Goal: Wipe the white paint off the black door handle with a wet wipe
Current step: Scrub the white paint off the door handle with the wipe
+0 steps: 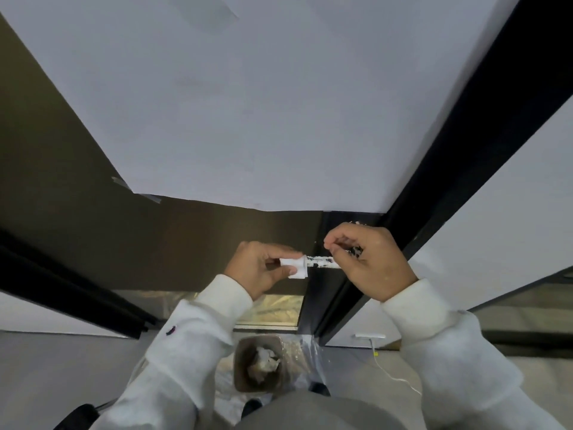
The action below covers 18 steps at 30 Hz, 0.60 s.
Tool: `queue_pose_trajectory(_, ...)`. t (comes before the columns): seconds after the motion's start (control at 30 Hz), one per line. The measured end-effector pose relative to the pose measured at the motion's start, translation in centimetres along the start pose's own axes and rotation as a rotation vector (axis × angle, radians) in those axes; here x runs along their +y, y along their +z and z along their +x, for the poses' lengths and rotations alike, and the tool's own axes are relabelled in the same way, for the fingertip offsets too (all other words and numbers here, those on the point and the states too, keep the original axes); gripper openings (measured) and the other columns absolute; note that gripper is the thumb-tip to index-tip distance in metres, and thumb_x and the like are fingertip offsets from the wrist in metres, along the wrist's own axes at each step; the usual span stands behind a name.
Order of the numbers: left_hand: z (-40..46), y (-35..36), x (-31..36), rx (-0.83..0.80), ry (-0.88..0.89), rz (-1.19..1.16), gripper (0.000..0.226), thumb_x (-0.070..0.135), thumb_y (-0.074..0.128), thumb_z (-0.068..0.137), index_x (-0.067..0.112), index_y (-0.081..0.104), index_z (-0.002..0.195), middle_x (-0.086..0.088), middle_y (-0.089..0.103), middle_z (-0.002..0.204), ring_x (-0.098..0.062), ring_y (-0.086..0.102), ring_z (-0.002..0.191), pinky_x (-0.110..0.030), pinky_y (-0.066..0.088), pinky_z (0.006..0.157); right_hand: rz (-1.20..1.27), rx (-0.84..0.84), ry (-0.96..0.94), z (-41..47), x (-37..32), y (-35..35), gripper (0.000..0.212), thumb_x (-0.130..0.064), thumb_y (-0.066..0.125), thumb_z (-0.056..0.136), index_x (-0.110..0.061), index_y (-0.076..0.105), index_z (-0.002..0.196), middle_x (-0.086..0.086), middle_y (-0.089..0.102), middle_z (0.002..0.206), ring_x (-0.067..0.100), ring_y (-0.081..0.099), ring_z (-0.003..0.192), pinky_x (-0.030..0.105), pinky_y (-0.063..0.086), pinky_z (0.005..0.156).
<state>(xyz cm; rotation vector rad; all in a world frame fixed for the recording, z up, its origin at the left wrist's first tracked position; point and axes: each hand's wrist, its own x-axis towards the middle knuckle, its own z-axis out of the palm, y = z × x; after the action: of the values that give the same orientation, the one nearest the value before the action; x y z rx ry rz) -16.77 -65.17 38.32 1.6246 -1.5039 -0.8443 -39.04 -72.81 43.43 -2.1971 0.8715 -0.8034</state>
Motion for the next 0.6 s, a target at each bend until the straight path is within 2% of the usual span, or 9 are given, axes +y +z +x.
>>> queue_pose_trajectory(0.03,-0.2,0.2,-0.1,0.012,-0.01,-0.043,0.03,0.018,0.082,0.078,0.03,0.077,0.106,0.009,0.075,0.11,-0.004,0.069,0.104,-0.032,0.053,0.1,0.004,0.003,0.005,-0.1,0.1,0.1,0.016,-0.002,0.068,0.088,-0.016,0.074,0.092,-0.008,0.073,0.086,0.01,0.07,0.085,0.022,0.056,0.079)
queue_pose_trajectory(0.13,-0.2,0.6,-0.3,0.046,-0.082,-0.183,0.025,0.026,0.08,0.079,0.029,0.078,0.104,-0.006,0.078,0.099,-0.029,0.072,0.091,-0.043,0.058,0.089,0.017,0.004,0.012,-0.5,0.3,0.2,0.014,-0.004,0.069,0.089,-0.016,0.075,0.093,-0.007,0.074,0.087,0.008,0.07,0.086,0.021,0.056,0.08)
queue_pose_trajectory(0.17,0.0,0.6,-0.2,0.05,-0.119,-0.231,0.022,0.025,0.078,0.081,0.026,0.079,0.102,-0.008,0.078,0.095,-0.032,0.073,0.087,-0.044,0.059,0.084,0.023,0.008,0.018,-0.6,0.4,0.2,0.014,-0.004,0.069,0.089,-0.015,0.075,0.093,-0.007,0.074,0.087,0.008,0.07,0.086,0.019,0.056,0.08)
queue_pose_trajectory(0.23,0.6,0.6,0.1,0.015,-0.197,-0.283,0.015,0.021,0.073,0.086,0.02,0.079,0.099,-0.006,0.079,0.085,-0.026,0.071,0.071,-0.038,0.058,0.071,0.041,0.022,0.03,-0.6,0.6,0.1,0.014,-0.002,0.069,0.088,-0.014,0.076,0.092,-0.007,0.074,0.087,0.009,0.07,0.086,0.018,0.054,0.08)
queue_pose_trajectory(0.3,1.1,0.5,0.4,-0.048,-0.259,-0.307,0.014,0.022,0.072,0.088,0.017,0.08,0.099,-0.005,0.078,0.082,-0.023,0.07,0.066,-0.033,0.056,0.067,0.059,0.037,0.039,-0.7,0.7,0.1,0.015,0.0,0.07,0.087,-0.014,0.076,0.09,-0.006,0.074,0.085,0.009,0.07,0.084,0.017,0.054,0.078)
queue_pose_trajectory(0.4,0.9,0.4,0.3,-0.033,-0.212,-0.318,0.017,0.02,0.078,0.079,0.024,0.08,0.095,0.001,0.079,0.093,-0.019,0.074,0.086,-0.028,0.058,0.081,0.069,0.05,0.051,-0.8,0.9,0.0,0.014,-0.001,0.07,0.087,-0.013,0.076,0.09,-0.007,0.074,0.085,0.01,0.07,0.083,0.02,0.055,0.077)
queue_pose_trajectory(0.47,0.2,0.8,0.1,0.006,-0.145,-0.372,0.024,0.009,0.081,0.074,0.021,0.079,0.095,0.002,0.078,0.099,-0.016,0.073,0.099,-0.026,0.055,0.091,0.066,0.055,0.04,-0.9,0.8,-0.1,0.013,-0.001,0.069,0.088,-0.013,0.076,0.091,-0.006,0.074,0.085,0.01,0.07,0.084,0.021,0.056,0.077)
queue_pose_trajectory(0.53,-0.2,1.3,-0.3,0.035,-0.099,-0.404,0.028,-0.001,0.08,0.073,0.015,0.079,0.097,0.0,0.078,0.102,-0.017,0.072,0.104,-0.027,0.054,0.094,0.047,0.075,0.018,-0.9,0.7,-0.2,0.013,-0.001,0.069,0.088,-0.012,0.076,0.091,-0.005,0.073,0.084,0.01,0.069,0.082,0.022,0.056,0.076)
queue_pose_trajectory(0.6,-0.2,1.7,-0.6,0.079,-0.092,-0.395,0.028,-0.003,0.08,0.074,0.011,0.078,0.098,0.0,0.078,0.1,-0.017,0.073,0.101,-0.028,0.055,0.093,0.034,0.103,-0.006,-0.9,0.5,-0.3,0.013,-0.001,0.069,0.088,-0.012,0.076,0.091,-0.004,0.073,0.082,0.009,0.069,0.08,0.021,0.056,0.074)
